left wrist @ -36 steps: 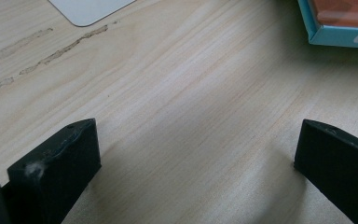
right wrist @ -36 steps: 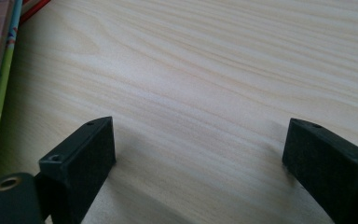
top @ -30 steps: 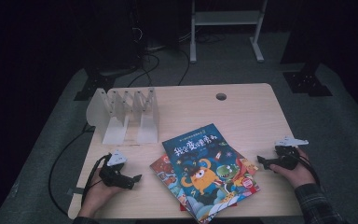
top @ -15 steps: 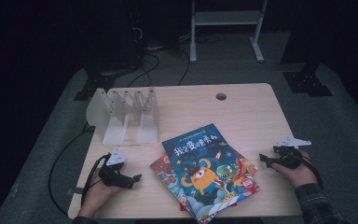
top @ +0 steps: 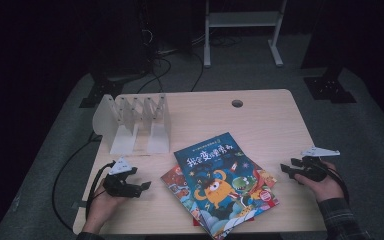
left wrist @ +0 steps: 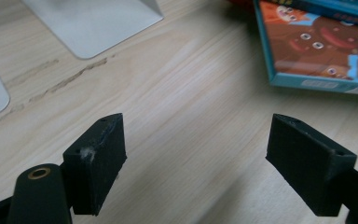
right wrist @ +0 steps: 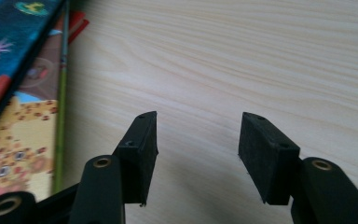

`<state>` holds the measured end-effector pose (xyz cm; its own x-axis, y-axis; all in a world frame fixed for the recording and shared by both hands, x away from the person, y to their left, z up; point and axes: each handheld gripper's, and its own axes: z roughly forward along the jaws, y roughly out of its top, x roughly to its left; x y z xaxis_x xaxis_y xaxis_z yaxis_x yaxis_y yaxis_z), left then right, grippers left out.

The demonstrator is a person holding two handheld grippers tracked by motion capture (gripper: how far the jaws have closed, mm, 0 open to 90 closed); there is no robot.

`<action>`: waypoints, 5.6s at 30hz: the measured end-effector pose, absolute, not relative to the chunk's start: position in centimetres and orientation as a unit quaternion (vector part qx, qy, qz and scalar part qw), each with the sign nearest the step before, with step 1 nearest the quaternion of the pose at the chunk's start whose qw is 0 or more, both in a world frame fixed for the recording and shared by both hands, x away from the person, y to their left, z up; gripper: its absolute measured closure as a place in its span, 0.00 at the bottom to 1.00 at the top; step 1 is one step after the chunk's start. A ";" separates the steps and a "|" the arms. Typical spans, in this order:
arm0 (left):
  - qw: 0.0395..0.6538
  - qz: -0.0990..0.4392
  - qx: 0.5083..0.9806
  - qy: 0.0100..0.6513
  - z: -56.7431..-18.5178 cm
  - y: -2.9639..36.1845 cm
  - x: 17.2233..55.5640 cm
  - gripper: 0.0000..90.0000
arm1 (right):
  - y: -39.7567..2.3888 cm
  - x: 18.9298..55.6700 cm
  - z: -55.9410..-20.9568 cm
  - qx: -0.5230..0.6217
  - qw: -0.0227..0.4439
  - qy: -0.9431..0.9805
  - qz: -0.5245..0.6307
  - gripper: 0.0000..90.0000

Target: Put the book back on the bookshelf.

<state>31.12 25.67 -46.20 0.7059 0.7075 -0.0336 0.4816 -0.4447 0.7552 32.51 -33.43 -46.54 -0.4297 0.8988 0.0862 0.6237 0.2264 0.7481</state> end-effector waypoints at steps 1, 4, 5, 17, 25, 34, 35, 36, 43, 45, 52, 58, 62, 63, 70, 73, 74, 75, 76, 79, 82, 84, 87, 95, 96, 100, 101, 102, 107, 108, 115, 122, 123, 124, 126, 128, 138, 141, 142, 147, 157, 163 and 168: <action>0.398 0.140 0.836 0.350 -45.9 25.4 31.1 0.23 | -33.3 32.4 -46.4 0.499 0.186 0.761 0.371 0.51; 0.402 0.140 0.835 0.347 -45.6 25.1 31.1 0.24 | -32.9 32.2 -46.1 0.494 0.185 0.761 0.377 0.51; 0.408 0.140 0.834 0.343 -45.2 24.9 31.1 0.24 | -32.5 32.0 -45.8 0.488 0.182 0.763 0.383 0.51; 0.428 0.117 0.840 0.312 -43.9 22.2 32.5 0.17 | -30.7 30.4 -45.5 0.459 0.164 0.779 0.394 0.50; 0.439 0.112 0.841 0.295 -43.2 20.5 34.6 0.17 | -30.2 30.1 -45.3 0.451 0.163 0.782 0.398 0.51; 0.440 0.102 0.847 0.280 -43.2 18.4 36.6 0.13 | -30.1 29.9 -45.3 0.449 0.160 0.785 0.397 0.51; 0.441 0.096 0.849 0.275 -43.3 17.9 37.0 0.13 | -30.2 29.7 -45.4 0.447 0.158 0.786 0.397 0.51; 0.441 0.096 0.849 0.275 -43.3 17.9 37.0 0.13 | -30.2 29.7 -45.4 0.447 0.158 0.786 0.397 0.51; 0.437 0.082 0.854 0.270 -43.8 16.7 38.2 0.12 | -30.4 28.2 -45.4 0.441 0.155 0.788 0.400 0.51; 0.433 0.083 0.857 0.266 -43.8 16.5 38.3 0.11 | -30.5 27.9 -45.4 0.440 0.154 0.789 0.400 0.51; 0.433 0.077 0.858 0.264 -44.0 16.1 39.1 0.09 | -30.7 27.1 -45.4 0.440 0.153 0.789 0.400 0.51; 0.436 0.063 0.859 0.262 -44.3 15.7 39.7 0.09 | -31.1 26.3 -45.4 0.443 0.153 0.788 0.400 0.51; 0.430 0.054 0.864 0.256 -44.5 15.4 39.8 0.09 | -31.3 25.9 -45.4 0.442 0.154 0.787 0.402 0.50; 0.429 0.048 0.866 0.254 -44.6 15.2 39.9 0.09 | -31.5 25.6 -45.3 0.440 0.153 0.788 0.402 0.50; 0.425 0.047 0.869 0.250 -44.6 15.1 39.8 0.10 | -31.7 24.5 -45.5 0.441 0.147 0.788 0.404 0.49; 0.425 0.047 0.869 0.251 -44.6 15.1 39.8 0.10 | -31.7 23.7 -45.4 0.437 0.142 0.788 0.410 0.48; 0.425 0.047 0.869 0.251 -44.6 15.1 39.8 0.10 | -31.7 23.7 -45.4 0.437 0.142 0.788 0.410 0.48; 0.424 0.048 0.869 0.251 -44.6 15.1 39.8 0.10 | -31.7 23.3 -45.4 0.434 0.140 0.789 0.411 0.48; 0.424 0.048 0.869 0.251 -44.6 15.1 39.8 0.10 | -31.7 23.3 -45.4 0.434 0.140 0.789 0.411 0.48; 0.423 0.048 0.869 0.251 -44.5 15.1 39.8 0.10 | -31.4 22.7 -45.5 0.428 0.136 0.792 0.413 0.48; 0.423 0.048 0.869 0.252 -44.5 15.1 39.8 0.10 | -31.3 22.6 -45.5 0.425 0.133 0.795 0.411 0.48; 0.421 0.049 0.870 0.251 -44.5 15.1 39.7 0.10 | -31.2 22.2 -45.6 0.424 0.131 0.798 0.409 0.47; 0.421 0.047 0.871 0.250 -44.5 15.1 39.7 0.10 | -31.1 22.0 -45.8 0.418 0.132 0.805 0.400 0.47; 0.416 0.043 0.874 0.246 -44.4 15.4 39.1 0.11 | -30.8 22.7 -46.1 0.417 0.118 0.807 0.402 0.51; 0.416 0.043 0.874 0.246 -44.4 15.4 39.1 0.11 | -30.8 22.7 -46.1 0.417 0.118 0.807 0.402 0.51; 0.411 0.041 0.877 0.246 -44.3 15.6 38.8 0.11 | -30.8 23.2 -46.0 0.418 0.118 0.807 0.400 0.53; 0.412 0.040 0.876 0.247 -44.3 15.8 38.5 0.11 | -30.9 23.4 -46.0 0.418 0.118 0.807 0.399 0.54; 0.412 0.040 0.876 0.247 -44.3 15.8 38.5 0.11 | -30.9 23.4 -46.0 0.418 0.118 0.807 0.399 0.54; 0.402 0.028 0.882 0.244 -44.6 16.1 38.0 0.11 | -31.0 24.4 -45.9 0.421 0.123 0.806 0.397 0.58; 0.403 0.026 0.881 0.245 -44.7 16.1 37.9 0.11 | -31.0 24.6 -45.9 0.421 0.121 0.806 0.398 0.59; 0.395 0.025 0.887 0.237 -44.4 16.3 37.0 0.11 | -30.9 25.5 -45.7 0.418 0.124 0.808 0.397 0.61; 0.397 0.022 0.886 0.241 -44.4 16.5 36.4 0.11 | -31.1 26.4 -45.7 0.416 0.117 0.806 0.405 0.61; 0.394 0.022 0.888 0.237 -44.3 16.6 36.1 0.11 | -31.1 26.7 -45.6 0.412 0.116 0.806 0.408 0.62; 0.394 0.022 0.888 0.237 -44.3 16.6 36.1 0.11 | -31.1 26.7 -45.6 0.412 0.116 0.806 0.408 0.62; 0.395 0.021 0.887 0.238 -44.3 16.7 35.8 0.11 | -31.1 27.1 -45.6 0.411 0.117 0.807 0.407 0.63; 0.395 0.022 0.887 0.237 -44.3 16.8 35.6 0.11 | -31.1 27.3 -45.6 0.412 0.114 0.807 0.408 0.64; 0.399 0.018 0.886 0.236 -44.1 17.2 34.5 0.11 | -31.7 29.2 -45.8 0.423 0.092 0.789 0.436 0.59; 0.400 0.015 0.885 0.237 -44.1 17.2 34.2 0.11 | -31.4 29.6 -45.8 0.423 0.094 0.789 0.436 0.57; 0.400 0.015 0.885 0.237 -44.1 17.2 34.2 0.11 | -31.4 29.6 -45.8 0.423 0.094 0.789 0.436 0.57; 0.401 0.013 0.885 0.236 -44.1 17.4 33.6 0.11 | -31.2 30.3 -45.8 0.422 0.100 0.790 0.434 0.57; 0.402 0.024 0.881 0.247 -44.3 17.9 33.0 0.10 | -30.6 32.1 -45.8 0.416 0.098 0.794 0.433 0.56; 0.406 0.024 0.879 0.250 -44.3 18.0 33.0 0.09 | -30.1 33.0 -45.8 0.409 0.102 0.798 0.432 0.57; 0.403 0.019 0.882 0.242 -44.3 17.7 32.8 0.09 | -29.5 33.6 -45.6 0.405 0.106 0.802 0.426 0.57</action>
